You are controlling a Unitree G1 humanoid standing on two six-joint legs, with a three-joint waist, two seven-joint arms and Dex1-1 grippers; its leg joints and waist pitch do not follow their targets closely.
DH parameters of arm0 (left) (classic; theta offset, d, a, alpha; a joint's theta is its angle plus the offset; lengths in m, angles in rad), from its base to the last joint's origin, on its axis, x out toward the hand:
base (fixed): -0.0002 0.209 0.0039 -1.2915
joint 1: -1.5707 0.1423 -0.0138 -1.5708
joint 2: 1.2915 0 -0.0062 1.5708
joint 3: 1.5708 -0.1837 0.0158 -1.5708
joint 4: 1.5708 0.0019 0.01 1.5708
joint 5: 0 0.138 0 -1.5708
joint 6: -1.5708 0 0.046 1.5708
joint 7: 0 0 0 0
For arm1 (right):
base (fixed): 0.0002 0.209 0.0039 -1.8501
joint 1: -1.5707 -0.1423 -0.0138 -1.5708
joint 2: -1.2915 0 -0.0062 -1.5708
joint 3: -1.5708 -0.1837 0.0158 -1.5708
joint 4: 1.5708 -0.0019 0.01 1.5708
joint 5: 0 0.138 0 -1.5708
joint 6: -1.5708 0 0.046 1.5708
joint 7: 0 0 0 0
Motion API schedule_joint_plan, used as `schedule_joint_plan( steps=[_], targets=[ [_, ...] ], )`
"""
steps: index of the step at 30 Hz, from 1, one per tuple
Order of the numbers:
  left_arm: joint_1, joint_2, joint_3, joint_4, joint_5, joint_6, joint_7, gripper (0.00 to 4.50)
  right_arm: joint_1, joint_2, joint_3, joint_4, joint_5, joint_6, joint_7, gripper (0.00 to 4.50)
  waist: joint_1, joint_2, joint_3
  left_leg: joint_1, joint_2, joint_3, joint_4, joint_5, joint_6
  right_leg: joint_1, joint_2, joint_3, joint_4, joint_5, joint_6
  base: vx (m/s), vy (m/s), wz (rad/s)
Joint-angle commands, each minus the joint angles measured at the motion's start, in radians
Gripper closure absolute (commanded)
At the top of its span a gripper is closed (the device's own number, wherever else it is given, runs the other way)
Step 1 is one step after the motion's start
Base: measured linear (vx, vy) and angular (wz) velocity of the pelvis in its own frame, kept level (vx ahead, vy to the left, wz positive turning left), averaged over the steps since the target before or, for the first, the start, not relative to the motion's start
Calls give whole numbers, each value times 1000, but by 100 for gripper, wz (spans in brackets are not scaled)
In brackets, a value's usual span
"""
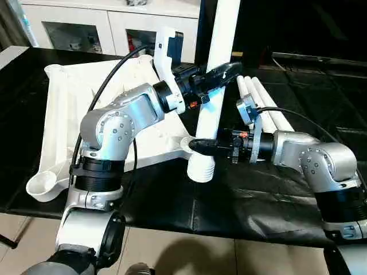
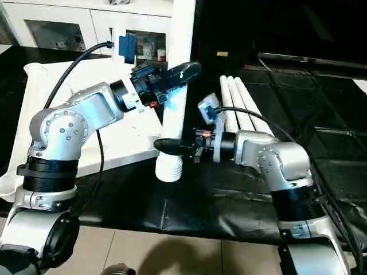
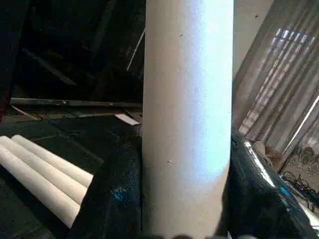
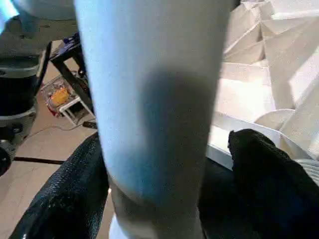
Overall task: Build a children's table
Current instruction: Pick table leg
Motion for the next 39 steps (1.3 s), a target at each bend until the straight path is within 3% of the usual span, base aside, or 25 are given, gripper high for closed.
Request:
schedule_joint_plan(
  steps=[1,7,8,13,17,26,34,36,39],
  targets=[
    [-37,2,-9,-28,-12,1,-16,273,5,-8,12,-26,5,6,11,74,0,-13,-90,2,28,-6,-53,-41,23,69,-78,51,-69,-114,-160,0,0,0],
    [-39,0,-11,-32,-15,4,-21,273,10,-9,17,-24,11,13,16,74,1,-14,-89,3,28,-6,-53,-46,19,69,-78,51,-70,-128,-158,0,0,0],
    [-39,-1,-13,-34,-14,3,-23,273,12,-9,19,-24,10,15,19,103,1,-13,-90,2,27,-6,-53,-44,19,69,-77,51,-70,-129,-158,0,0,0],
    [-39,-3,-17,-41,-17,9,-33,273,17,-7,27,-20,4,17,21,145,0,-10,-90,3,30,-7,-53,-43,19,68,-78,50,-69,-116,-163,0,0,0],
    [-38,-3,-19,-45,-21,11,-34,273,18,-4,28,-15,6,22,20,163,0,-16,-89,2,28,-5,-54,-52,18,69,-78,51,-73,-143,-154,0,0,0],
    [-28,-1,-34,-70,-35,33,-61,273,17,9,25,-5,12,17,20,238,1,-11,-90,2,29,-7,-53,-41,19,68,-78,51,-69,-124,-157,0,0,0],
    [-33,1,-37,-69,-32,34,-67,273,20,15,20,8,-19,-33,1,248,1,-8,-90,3,28,-7,-53,-51,12,67,-78,51,-70,-123,-160,0,0,0],
    [-36,3,-35,-66,-30,35,-68,273,18,19,10,15,-13,-28,-3,181,1,-6,-90,4,29,-7,-54,-55,11,68,-78,51,-70,-127,-160,0,0,0],
    [-37,6,-34,-67,-30,38,-70,273,16,22,-2,17,-7,-26,-6,179,0,-4,-90,3,28,-8,-54,-53,11,68,-78,50,-69,-119,-165,0,0,0]
  ],
)
